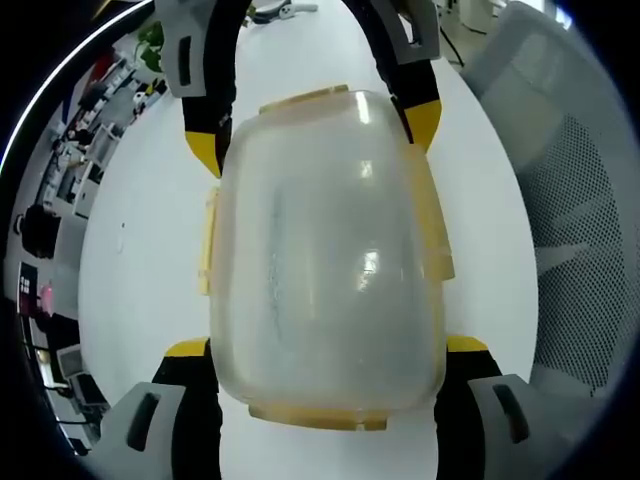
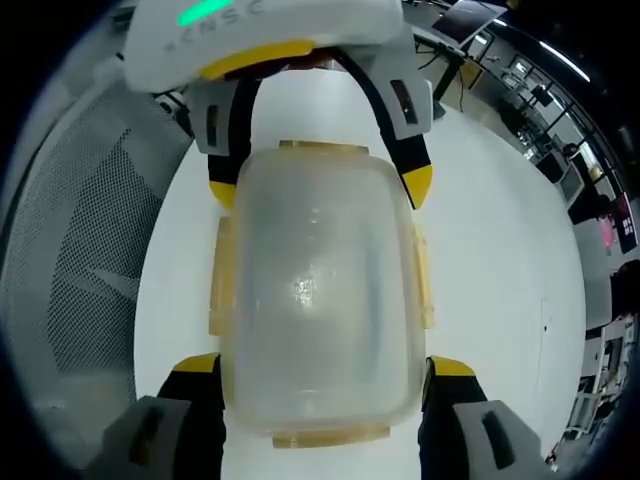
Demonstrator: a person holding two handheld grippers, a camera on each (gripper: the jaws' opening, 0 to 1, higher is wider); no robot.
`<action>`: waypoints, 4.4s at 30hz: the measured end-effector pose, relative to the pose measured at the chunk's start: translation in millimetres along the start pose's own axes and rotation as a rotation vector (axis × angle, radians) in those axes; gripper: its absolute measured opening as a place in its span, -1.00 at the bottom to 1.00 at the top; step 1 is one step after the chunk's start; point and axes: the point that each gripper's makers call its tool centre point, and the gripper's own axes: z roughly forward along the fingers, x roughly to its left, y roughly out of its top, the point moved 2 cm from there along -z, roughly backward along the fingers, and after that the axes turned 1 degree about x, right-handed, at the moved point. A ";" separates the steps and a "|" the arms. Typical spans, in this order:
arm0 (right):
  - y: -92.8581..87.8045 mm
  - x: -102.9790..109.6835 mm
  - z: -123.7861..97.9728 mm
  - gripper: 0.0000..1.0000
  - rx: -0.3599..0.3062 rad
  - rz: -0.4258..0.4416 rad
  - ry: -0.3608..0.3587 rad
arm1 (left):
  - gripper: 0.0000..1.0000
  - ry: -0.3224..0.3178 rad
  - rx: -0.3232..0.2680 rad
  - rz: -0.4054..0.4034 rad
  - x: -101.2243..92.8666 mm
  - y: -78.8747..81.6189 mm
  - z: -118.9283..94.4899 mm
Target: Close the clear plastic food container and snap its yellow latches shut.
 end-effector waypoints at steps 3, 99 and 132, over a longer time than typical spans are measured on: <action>1.4 -4.2 0.8 0.59 0.006 -0.005 0.000 | 0.74 0.001 -0.001 -0.002 4.2 -1.3 0.9; 4.2 -49.9 -10.7 0.98 -0.197 0.224 -0.099 | 0.98 0.077 -0.119 -0.262 52.7 -15.1 -2.7; 9.5 -25.7 -36.8 0.90 -0.386 0.473 -0.231 | 0.88 0.130 -0.209 -0.479 11.9 -23.6 -28.7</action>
